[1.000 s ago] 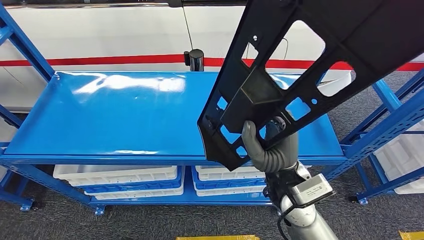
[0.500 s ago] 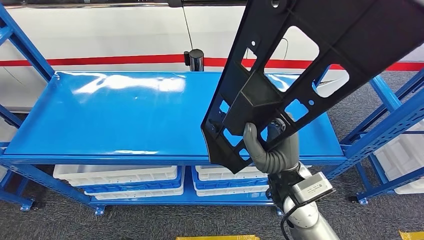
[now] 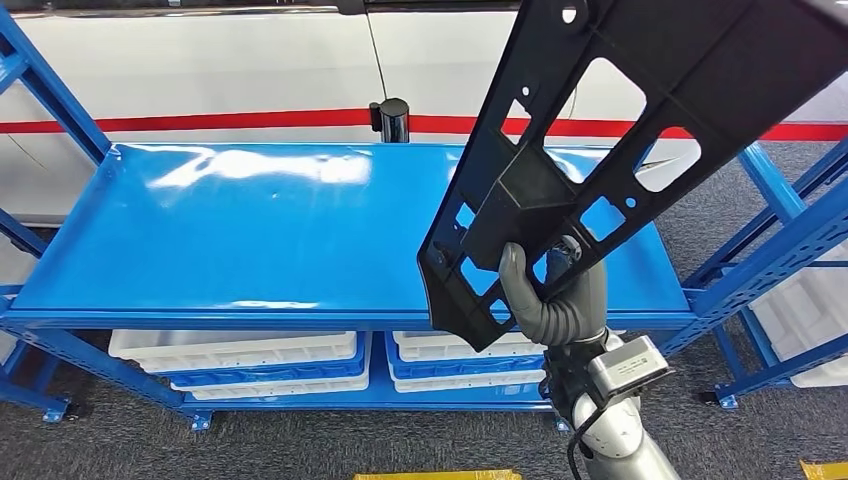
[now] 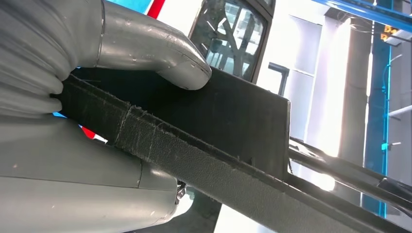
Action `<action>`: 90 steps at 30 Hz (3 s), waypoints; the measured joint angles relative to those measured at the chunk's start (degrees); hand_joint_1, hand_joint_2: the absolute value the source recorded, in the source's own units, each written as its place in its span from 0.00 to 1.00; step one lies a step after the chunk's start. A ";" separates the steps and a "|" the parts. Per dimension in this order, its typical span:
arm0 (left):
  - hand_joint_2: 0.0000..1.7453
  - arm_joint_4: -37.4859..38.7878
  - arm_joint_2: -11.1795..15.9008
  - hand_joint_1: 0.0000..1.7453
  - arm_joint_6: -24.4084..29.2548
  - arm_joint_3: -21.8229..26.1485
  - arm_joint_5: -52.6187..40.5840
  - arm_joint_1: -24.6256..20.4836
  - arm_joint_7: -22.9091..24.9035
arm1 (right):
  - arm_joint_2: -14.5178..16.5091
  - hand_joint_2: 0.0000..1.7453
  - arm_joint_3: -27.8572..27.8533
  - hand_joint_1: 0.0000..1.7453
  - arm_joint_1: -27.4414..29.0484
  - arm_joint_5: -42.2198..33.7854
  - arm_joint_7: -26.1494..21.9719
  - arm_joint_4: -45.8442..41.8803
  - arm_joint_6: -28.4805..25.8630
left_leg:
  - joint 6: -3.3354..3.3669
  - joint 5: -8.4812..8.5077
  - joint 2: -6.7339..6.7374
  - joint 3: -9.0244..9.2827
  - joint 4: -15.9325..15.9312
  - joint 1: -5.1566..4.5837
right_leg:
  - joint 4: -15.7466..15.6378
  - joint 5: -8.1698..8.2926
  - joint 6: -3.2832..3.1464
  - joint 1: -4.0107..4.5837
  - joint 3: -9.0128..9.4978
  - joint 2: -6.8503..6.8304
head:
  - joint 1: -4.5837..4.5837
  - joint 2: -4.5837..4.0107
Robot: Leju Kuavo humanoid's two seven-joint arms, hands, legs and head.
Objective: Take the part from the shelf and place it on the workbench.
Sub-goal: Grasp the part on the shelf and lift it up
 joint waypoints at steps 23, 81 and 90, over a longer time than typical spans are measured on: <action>1.00 0.07 0.40 0.00 -0.03 -0.03 0.60 0.17 0.46 | -0.34 1.00 -0.02 1.00 -0.35 -1.97 0.54 1.15 1.38 | -2.03 -5.64 0.50 -6.12 10.91 1.30 | 1.11 1.81 -0.73 -1.10 -2.81 -0.07 | 0.16 0.00; 1.00 0.01 -0.30 0.00 -0.28 -1.46 -0.27 -0.09 1.32 | -0.33 1.00 -2.77 1.00 7.02 1.23 -6.28 -1.82 0.30 | -1.27 7.62 1.06 -7.24 -1.24 0.48 | -1.46 -1.68 -0.61 -0.26 2.90 -0.78 | 0.45 0.00; 1.00 -0.01 -0.46 0.00 -0.28 -1.46 -0.22 -0.10 1.34 | -0.37 1.00 -3.02 1.00 8.49 1.83 -6.61 -2.55 0.25 | -2.23 -0.85 0.60 0.43 6.39 1.15 | -0.31 4.08 -0.97 0.20 -4.18 -0.84 | 0.03 0.00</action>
